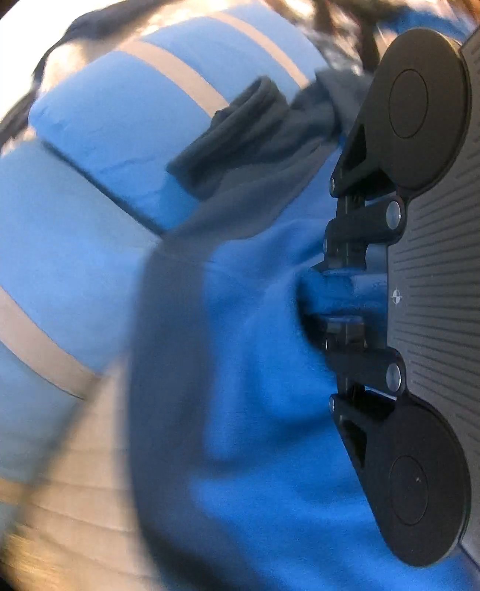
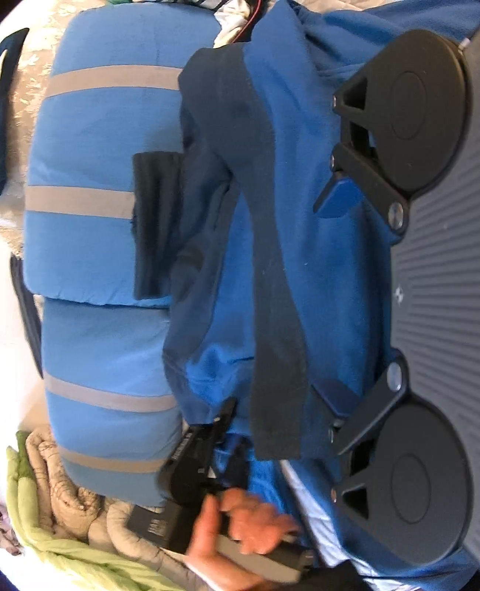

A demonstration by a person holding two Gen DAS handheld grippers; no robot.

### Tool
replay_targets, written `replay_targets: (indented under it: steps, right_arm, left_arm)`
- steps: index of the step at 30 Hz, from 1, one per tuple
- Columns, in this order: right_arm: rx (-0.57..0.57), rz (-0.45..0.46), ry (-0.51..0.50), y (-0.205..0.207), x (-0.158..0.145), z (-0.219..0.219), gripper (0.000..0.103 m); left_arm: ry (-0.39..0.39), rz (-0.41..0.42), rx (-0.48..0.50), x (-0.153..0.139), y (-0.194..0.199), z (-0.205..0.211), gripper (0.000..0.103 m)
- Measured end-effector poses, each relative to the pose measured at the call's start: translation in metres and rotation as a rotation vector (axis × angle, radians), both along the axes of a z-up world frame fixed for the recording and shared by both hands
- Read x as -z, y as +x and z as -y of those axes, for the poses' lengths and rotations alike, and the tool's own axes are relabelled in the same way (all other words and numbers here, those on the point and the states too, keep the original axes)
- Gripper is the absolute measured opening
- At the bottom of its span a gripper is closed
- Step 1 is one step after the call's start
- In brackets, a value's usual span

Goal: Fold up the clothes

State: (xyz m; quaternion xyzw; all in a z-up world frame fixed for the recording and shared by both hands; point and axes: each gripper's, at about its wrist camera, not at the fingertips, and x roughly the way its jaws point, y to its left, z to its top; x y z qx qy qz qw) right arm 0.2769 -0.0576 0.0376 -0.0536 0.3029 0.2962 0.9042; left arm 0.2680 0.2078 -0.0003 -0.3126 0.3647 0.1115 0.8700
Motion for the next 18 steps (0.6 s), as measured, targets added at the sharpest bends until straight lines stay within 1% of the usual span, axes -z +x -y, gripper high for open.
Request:
replay_targets:
  steps: [2,4,5,7,9,10,13,14,16,17,18]
  right_arm:
    - [-0.002,-0.014,0.003,0.002,0.001,0.000,0.098]
    - [-0.005,-0.021,0.000,0.002,0.002,0.000,0.098]
    - [-0.006,-0.022,-0.003,0.002,0.002,0.001,0.098]
    - [-0.008,-0.024,-0.015,0.001,0.004,0.001,0.098]
    - [-0.014,-0.027,-0.027,0.001,0.005,0.002,0.098]
    - [-0.016,-0.028,-0.030,0.001,0.007,0.002,0.098]
    - [-0.003,-0.034,-0.037,0.002,0.009,0.004,0.098]
    - [0.004,-0.040,-0.036,0.003,0.009,0.005,0.098]
    - [0.012,-0.045,-0.034,0.004,0.007,0.006,0.098]
    - [0.014,-0.044,-0.033,0.004,0.006,0.006,0.098]
    - [0.017,-0.044,-0.033,0.004,0.005,0.006,0.098]
  left_arm:
    - [0.086,-0.013,0.027,-0.007,0.008,-0.003,0.016]
    - [0.150,-0.033,0.043,-0.006,0.017,-0.005,0.016]
    - [0.183,-0.043,0.050,-0.005,0.021,-0.006,0.012]
    - [0.236,-0.068,0.061,-0.002,0.029,-0.008,0.012]
    - [0.250,-0.094,0.063,0.011,0.032,-0.008,0.014]
    - [0.264,-0.088,0.068,0.013,0.031,-0.007,0.014]
    - [0.279,-0.070,0.070,0.010,0.022,-0.008,0.016]
    - [0.277,-0.079,0.059,0.006,0.020,-0.008,0.020]
    - [0.265,-0.112,0.019,-0.005,0.012,-0.010,0.024]
    - [0.252,-0.123,-0.020,-0.012,0.004,-0.010,0.024]
    - [0.240,-0.128,-0.070,-0.021,-0.007,-0.008,0.026]
